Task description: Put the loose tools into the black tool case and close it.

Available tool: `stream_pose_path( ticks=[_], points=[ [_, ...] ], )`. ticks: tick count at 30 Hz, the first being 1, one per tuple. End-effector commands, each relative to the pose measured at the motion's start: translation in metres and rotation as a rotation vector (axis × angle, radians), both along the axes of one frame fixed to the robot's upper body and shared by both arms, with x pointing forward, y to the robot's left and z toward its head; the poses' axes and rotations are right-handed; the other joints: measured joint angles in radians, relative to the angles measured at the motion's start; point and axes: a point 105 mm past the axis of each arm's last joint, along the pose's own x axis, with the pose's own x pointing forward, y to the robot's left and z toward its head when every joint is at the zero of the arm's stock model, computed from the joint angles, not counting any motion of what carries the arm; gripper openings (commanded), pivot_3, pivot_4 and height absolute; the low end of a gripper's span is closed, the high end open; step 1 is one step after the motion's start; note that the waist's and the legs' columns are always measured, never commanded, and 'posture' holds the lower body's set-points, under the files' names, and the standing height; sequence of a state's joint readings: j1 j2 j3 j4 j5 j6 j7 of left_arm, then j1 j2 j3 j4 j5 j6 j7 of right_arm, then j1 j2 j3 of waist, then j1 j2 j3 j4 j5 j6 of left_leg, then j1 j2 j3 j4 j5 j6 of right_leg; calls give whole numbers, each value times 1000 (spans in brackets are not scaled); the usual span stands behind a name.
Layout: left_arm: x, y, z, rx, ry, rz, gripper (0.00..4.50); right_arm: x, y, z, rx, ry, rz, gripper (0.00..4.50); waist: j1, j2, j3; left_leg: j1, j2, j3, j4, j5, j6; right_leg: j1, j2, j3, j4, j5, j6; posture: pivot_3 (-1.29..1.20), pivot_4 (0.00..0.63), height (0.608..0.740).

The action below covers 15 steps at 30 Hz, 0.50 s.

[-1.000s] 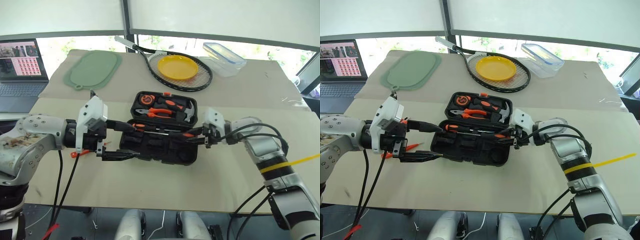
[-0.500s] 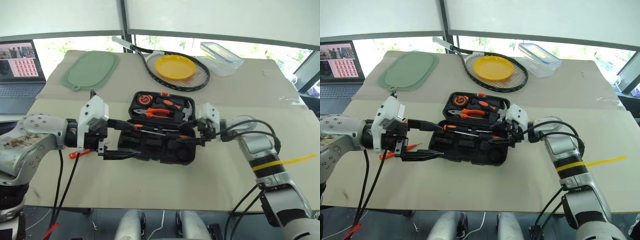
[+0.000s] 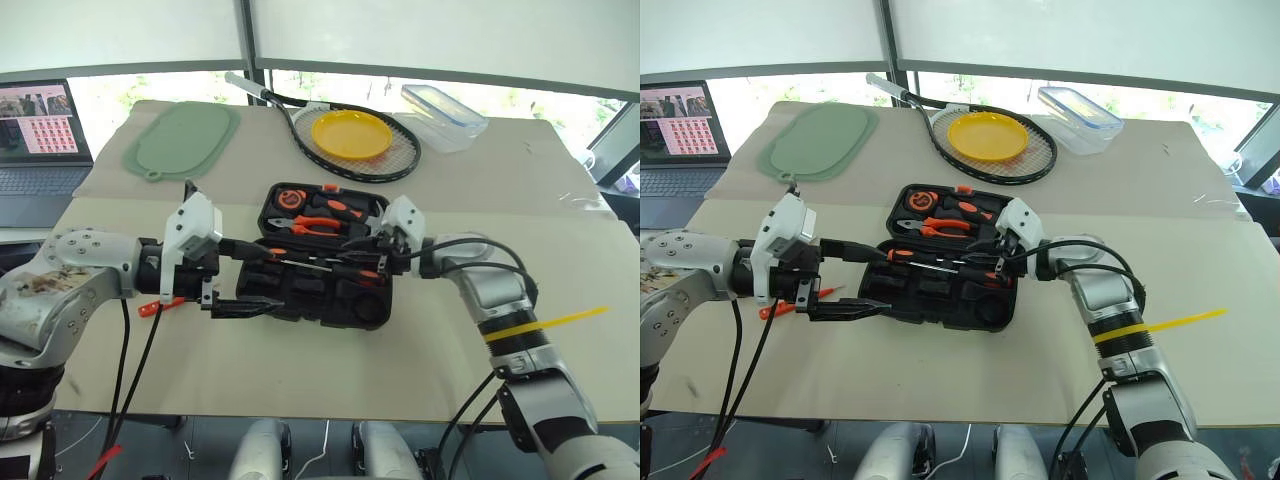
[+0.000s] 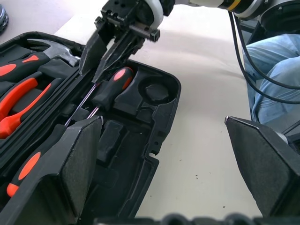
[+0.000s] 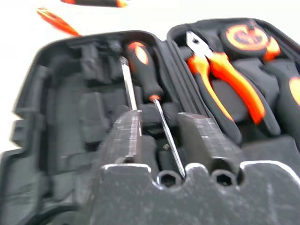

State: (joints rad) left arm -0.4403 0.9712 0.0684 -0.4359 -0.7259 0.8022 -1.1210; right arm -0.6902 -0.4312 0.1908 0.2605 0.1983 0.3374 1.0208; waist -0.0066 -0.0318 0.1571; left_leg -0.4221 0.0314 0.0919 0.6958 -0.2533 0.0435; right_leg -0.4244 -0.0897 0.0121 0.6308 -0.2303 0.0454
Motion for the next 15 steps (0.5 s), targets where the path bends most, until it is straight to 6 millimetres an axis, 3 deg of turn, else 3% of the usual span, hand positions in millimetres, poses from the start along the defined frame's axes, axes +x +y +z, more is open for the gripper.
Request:
stream_pose_path(
  ticks=[1,8,15],
  points=[
    [0,-2,9,-5,-57,-16,4500,-3,6,-4,-42,-47,6,34,-1,0,0,0,0,0,0,0,0,0,0,0,0,0,0,0,150,738],
    [2,-2,8,-2,-62,-17,4500,-7,15,-34,-160,-22,-24,34,-6,0,0,1,0,0,0,0,0,0,0,0,0,0,0,0,150,738],
    [4,-1,7,1,-66,-12,4500,-14,19,-31,-252,-112,51,34,-7,0,0,3,0,0,-1,0,-1,1,0,0,1,0,-1,0,150,738]
  ],
)
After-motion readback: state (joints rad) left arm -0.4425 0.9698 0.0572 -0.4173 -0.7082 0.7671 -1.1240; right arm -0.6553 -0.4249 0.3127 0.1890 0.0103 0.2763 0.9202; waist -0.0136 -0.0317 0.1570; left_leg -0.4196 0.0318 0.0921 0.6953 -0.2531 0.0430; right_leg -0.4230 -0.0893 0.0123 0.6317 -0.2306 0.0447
